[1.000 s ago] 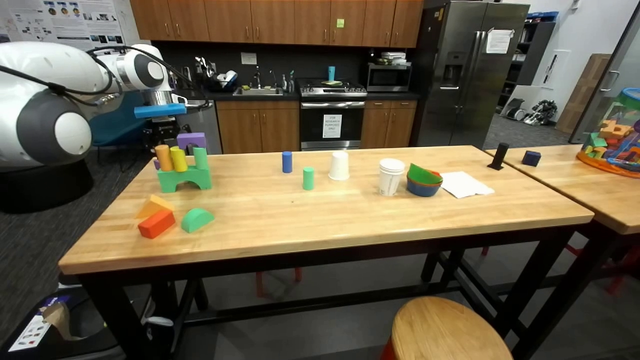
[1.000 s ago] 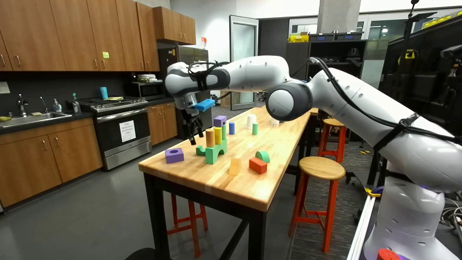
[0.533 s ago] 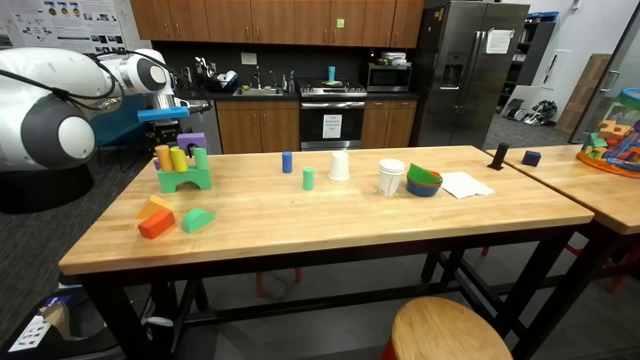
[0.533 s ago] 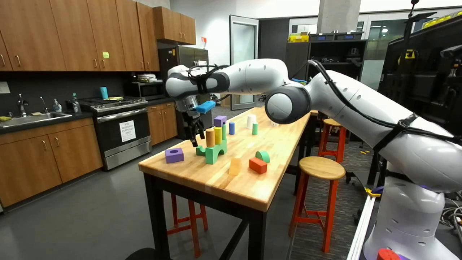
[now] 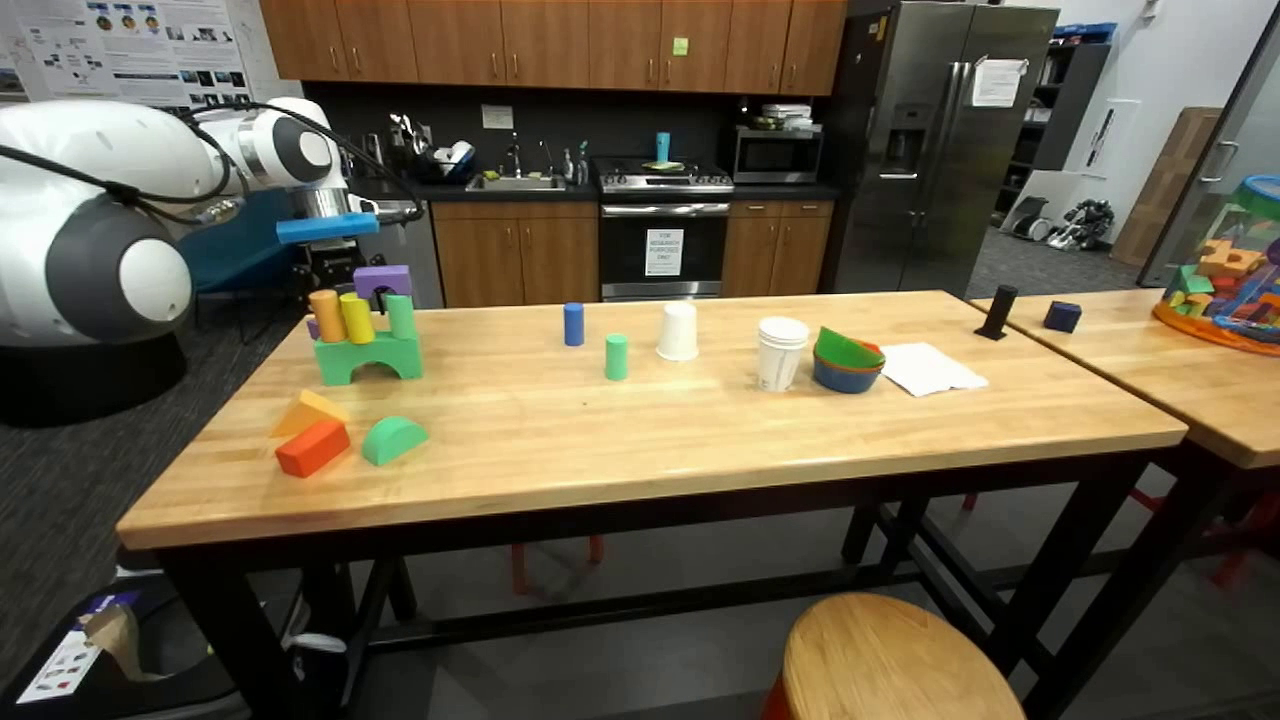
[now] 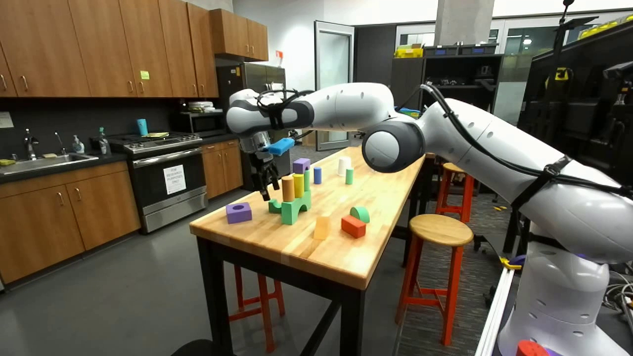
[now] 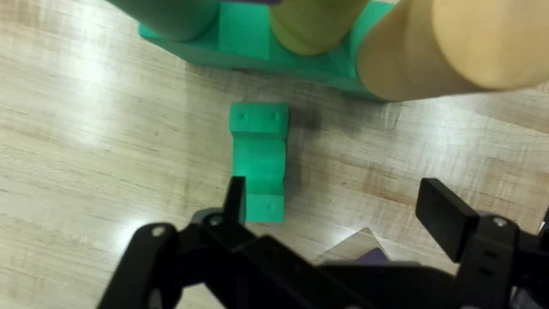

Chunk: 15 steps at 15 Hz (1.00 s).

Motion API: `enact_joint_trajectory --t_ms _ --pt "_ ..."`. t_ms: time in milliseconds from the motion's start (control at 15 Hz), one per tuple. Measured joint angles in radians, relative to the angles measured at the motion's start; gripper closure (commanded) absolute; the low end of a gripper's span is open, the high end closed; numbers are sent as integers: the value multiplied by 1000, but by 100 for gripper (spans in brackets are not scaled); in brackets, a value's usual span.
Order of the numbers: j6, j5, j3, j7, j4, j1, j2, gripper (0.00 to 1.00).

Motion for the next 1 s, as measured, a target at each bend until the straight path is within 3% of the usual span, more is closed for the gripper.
enact_joint_trajectory --t_ms 1000 --pt "0 -7 -4 -6 17 26 32 0"
